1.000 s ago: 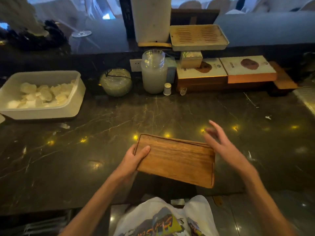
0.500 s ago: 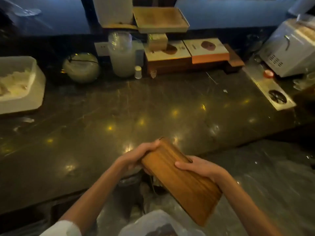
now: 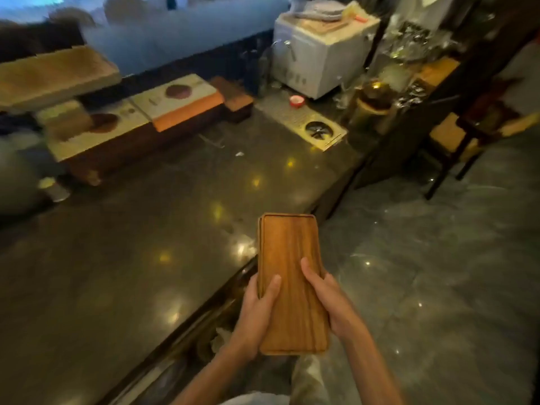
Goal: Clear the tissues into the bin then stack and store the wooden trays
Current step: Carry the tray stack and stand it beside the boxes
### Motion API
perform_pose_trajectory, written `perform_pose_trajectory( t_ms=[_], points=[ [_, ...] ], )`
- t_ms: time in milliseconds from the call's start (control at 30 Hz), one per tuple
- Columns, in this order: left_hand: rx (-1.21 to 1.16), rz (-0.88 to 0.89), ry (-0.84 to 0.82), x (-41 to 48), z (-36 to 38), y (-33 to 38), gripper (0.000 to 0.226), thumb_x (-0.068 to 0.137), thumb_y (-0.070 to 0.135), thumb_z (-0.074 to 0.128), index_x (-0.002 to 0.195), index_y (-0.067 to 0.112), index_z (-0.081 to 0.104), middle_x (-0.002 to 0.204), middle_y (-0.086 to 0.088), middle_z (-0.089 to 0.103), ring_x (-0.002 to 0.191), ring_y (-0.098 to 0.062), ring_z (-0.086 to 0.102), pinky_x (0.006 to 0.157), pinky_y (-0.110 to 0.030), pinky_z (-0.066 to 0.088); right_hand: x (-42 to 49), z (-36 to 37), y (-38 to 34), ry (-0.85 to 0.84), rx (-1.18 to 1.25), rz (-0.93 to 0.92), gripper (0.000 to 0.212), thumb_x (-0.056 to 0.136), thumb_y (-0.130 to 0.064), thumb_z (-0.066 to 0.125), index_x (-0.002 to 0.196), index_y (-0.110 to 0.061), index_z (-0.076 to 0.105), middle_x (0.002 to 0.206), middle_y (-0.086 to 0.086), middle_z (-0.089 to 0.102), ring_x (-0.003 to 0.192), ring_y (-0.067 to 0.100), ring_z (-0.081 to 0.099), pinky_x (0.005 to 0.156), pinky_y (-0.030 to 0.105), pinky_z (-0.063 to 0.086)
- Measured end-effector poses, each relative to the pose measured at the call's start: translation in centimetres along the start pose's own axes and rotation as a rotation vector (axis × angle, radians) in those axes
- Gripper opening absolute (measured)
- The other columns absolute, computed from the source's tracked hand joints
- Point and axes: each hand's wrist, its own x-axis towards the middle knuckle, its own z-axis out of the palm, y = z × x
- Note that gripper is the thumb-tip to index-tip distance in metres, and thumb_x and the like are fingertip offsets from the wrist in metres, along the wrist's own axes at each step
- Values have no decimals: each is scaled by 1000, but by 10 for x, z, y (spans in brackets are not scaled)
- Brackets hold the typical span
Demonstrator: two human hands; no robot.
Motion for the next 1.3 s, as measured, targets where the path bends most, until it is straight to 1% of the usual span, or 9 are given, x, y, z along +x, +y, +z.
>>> perform_pose_trajectory(
  t_ms=[100,200,267,367,600,733,867,1067,1300],
  points=[
    [44,54,81,54,52,13,75,71,65,66,133,29,43,122,0,63,99,-13,70,78,-31,59,26,-56,-34,-7,-41,-63,91,58,-75,74,136,-34,48,122,-3,68,108,16,67,97,42,52],
    [38,69,126,99,100,23,81,71,63,63,138,22,43,124,-5,63,105,-19,67,83,-36,56,46,-100,-57,5,-113,-127,94,59,-78,67,141,-38,41,124,-11,63,106,3,64,85,21,53],
    [16,48,125,125,125,33,84,71,67,64,139,24,39,124,-5,62,105,-21,67,83,-39,57,63,-122,-76,-26,-145,-155,76,69,-72,63,137,-48,40,123,-20,60,99,-7,63,72,10,51],
    [-9,70,166,158,148,48,85,70,70,66,138,28,38,124,-3,61,104,-18,68,82,-39,58,93,-145,-106,-93,-146,-177,45,81,-61,62,122,-62,43,114,-32,61,100,-12,62,70,7,51],
    [5,262,281,244,155,112,53,92,47,56,139,35,35,130,3,57,106,-7,65,82,-30,57,184,-143,-192,-226,-252,-262,49,90,-46,61,135,-48,42,123,-22,62,106,-5,62,75,11,52],
    [-92,303,340,292,151,165,74,93,49,54,150,46,7,145,10,39,125,-10,51,100,-38,48,247,-127,-255,-288,-342,-267,48,91,-40,62,136,-42,44,125,-17,63,109,-2,62,82,17,54],
    [-103,352,422,337,141,208,80,84,57,55,148,50,8,153,7,31,133,-16,44,110,-51,39,302,-107,-306,-356,-502,-273,66,84,-58,62,142,-41,36,131,-13,56,117,6,58,101,40,49],
    [-216,360,421,384,114,260,84,84,51,59,149,47,6,145,3,42,124,-17,55,104,-51,46,367,-73,-358,-481,-493,-172,62,82,-59,63,138,-46,39,123,-16,61,103,2,66,74,23,57],
    [-347,354,577,436,98,293,80,81,48,62,146,48,15,137,10,47,114,-8,62,84,-28,57,445,-38,-404,-557,-484,-67,62,82,-50,66,138,-35,44,121,-6,64,105,14,67,75,30,59]
  ],
)
